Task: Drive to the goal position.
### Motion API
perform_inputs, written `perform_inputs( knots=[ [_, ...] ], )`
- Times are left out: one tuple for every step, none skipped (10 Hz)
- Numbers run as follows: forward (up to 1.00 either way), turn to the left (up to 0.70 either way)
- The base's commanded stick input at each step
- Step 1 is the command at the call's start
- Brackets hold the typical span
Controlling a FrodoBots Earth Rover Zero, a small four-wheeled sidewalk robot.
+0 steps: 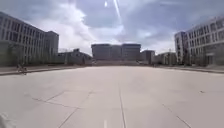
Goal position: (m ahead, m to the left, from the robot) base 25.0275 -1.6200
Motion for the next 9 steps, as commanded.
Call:
perform_inputs(
  knots=[
    [0.70,0.00],
    [0.70,0.00],
    [0.70,0.00],
    [0.70,0.00],
    [0.70,0.00],
    [0.70,0.00],
    [0.70,0.00],
    [0.70,0.06],
    [0.70,0.13]
  ],
)
